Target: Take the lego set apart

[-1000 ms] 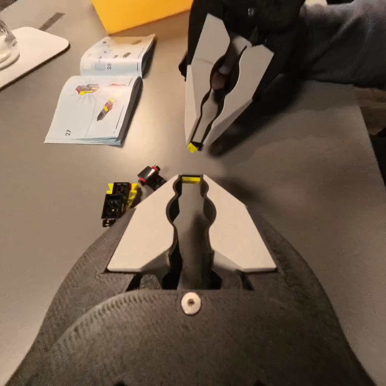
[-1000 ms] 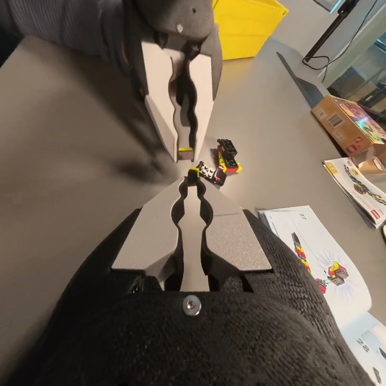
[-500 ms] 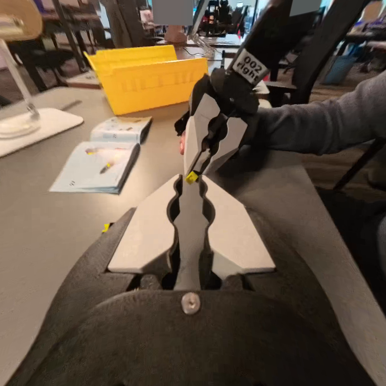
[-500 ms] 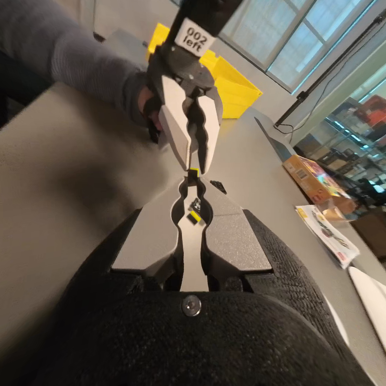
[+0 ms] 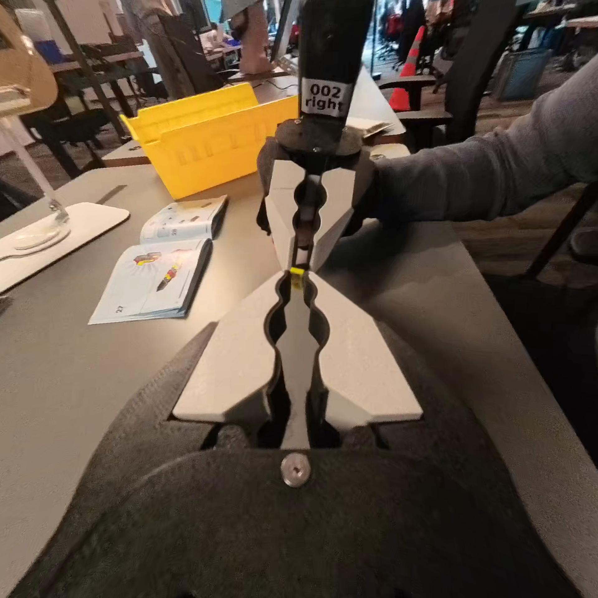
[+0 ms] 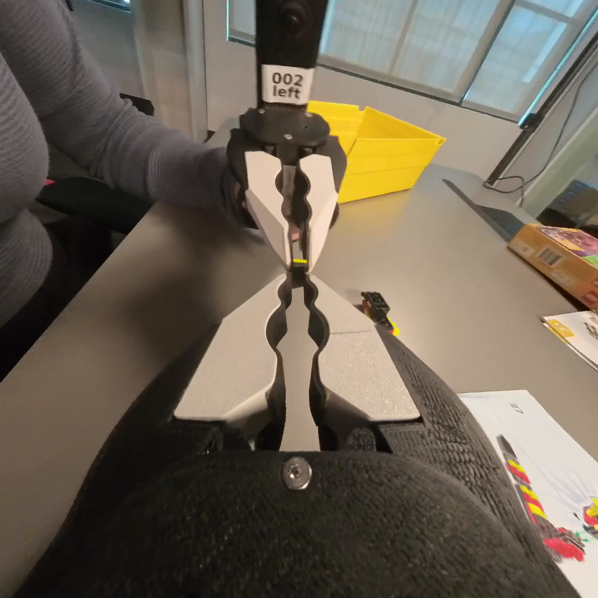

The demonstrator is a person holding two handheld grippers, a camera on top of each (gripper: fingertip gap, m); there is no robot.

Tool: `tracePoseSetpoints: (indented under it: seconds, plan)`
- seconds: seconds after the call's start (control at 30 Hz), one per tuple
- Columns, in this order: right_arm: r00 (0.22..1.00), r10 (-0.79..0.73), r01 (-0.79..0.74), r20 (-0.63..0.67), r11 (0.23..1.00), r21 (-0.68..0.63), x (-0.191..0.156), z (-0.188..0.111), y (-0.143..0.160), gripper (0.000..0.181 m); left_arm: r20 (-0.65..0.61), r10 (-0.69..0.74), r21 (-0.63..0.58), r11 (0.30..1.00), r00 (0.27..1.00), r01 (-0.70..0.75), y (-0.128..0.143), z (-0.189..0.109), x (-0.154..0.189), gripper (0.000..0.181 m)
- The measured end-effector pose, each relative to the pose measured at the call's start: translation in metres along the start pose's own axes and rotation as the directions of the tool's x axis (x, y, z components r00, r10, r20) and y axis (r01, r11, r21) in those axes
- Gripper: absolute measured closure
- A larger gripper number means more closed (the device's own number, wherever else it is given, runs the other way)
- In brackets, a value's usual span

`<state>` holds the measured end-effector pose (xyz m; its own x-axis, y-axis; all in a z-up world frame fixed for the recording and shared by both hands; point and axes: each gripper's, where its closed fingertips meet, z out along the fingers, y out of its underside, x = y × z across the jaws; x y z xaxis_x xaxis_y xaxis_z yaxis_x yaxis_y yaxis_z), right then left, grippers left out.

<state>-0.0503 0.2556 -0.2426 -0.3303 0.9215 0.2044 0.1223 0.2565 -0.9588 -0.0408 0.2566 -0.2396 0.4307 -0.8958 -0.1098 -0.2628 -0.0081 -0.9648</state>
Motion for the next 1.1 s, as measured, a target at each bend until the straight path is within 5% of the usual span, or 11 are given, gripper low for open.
tracePoseSetpoints:
  seconds: [0.1,0.23,0.43,1.1]
  plan:
    - [0.999,0.025,-0.025,-0.041,1.000,0.009,0.011,-0.014,0.002,0.181,0.149,0.046,-0.059,0.998,0.988,-0.037,0.007,-0.011,-0.024,0.175]
    - [0.989,0.086,-0.078,-0.118,0.994,0.071,0.031,-0.033,-0.003,0.181,0.137,-0.094,0.075,0.994,0.986,0.084,-0.006,-0.035,-0.035,0.176]
    - [0.989,0.082,-0.080,-0.123,0.997,0.021,0.020,0.002,-0.003,0.158,0.079,-0.153,0.032,0.988,0.985,0.151,0.002,-0.003,-0.021,0.175]
    - [0.958,0.288,-0.288,0.018,0.951,0.115,0.012,-0.001,-0.016,0.176,-0.080,-0.287,0.162,0.941,0.955,0.296,-0.016,-0.006,-0.011,0.176]
